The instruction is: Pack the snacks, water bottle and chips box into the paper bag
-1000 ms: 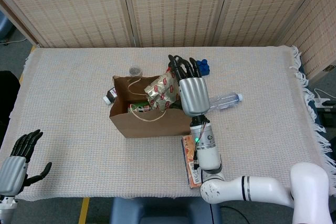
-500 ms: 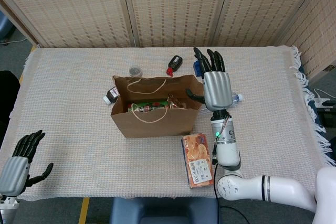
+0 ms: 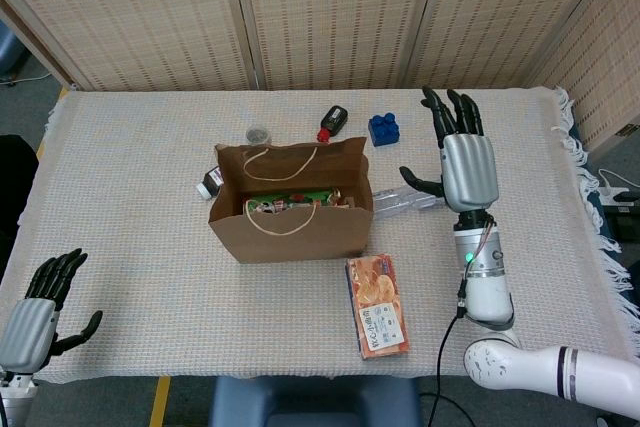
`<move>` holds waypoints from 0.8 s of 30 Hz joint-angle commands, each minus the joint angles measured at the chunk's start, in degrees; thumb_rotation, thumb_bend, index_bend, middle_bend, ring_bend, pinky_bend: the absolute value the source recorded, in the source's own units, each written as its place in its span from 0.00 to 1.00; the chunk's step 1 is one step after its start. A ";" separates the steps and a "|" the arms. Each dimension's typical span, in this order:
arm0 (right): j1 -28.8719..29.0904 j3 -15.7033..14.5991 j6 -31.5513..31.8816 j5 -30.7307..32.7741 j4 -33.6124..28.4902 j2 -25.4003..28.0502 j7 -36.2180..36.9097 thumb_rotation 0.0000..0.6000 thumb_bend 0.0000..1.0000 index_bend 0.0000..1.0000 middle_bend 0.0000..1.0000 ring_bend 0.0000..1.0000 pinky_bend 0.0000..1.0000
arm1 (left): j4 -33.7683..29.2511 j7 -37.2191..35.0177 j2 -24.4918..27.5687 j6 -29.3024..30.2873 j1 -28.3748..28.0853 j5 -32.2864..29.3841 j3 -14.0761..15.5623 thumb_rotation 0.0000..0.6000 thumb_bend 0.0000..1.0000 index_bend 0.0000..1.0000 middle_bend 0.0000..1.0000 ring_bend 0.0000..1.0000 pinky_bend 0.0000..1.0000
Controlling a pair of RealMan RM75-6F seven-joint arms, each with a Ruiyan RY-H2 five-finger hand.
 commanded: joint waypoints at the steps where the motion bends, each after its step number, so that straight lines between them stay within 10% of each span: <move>1: -3.60 -4.08 -4.59 1.58 0.43 4.43 2.78 1.00 0.06 0.00 0.18 0.02 0.01 | -0.19 0.19 -0.04 0.15 -0.02 0.25 0.01 1.00 0.35 0.00 0.00 0.00 0.02; 24: 5.02 -13.43 -27.87 13.81 34.86 -11.06 0.20 1.00 0.00 0.00 0.17 0.02 0.00 | 2.30 3.11 -2.48 -3.91 -1.23 -2.11 0.03 1.00 0.35 0.00 0.00 0.00 0.02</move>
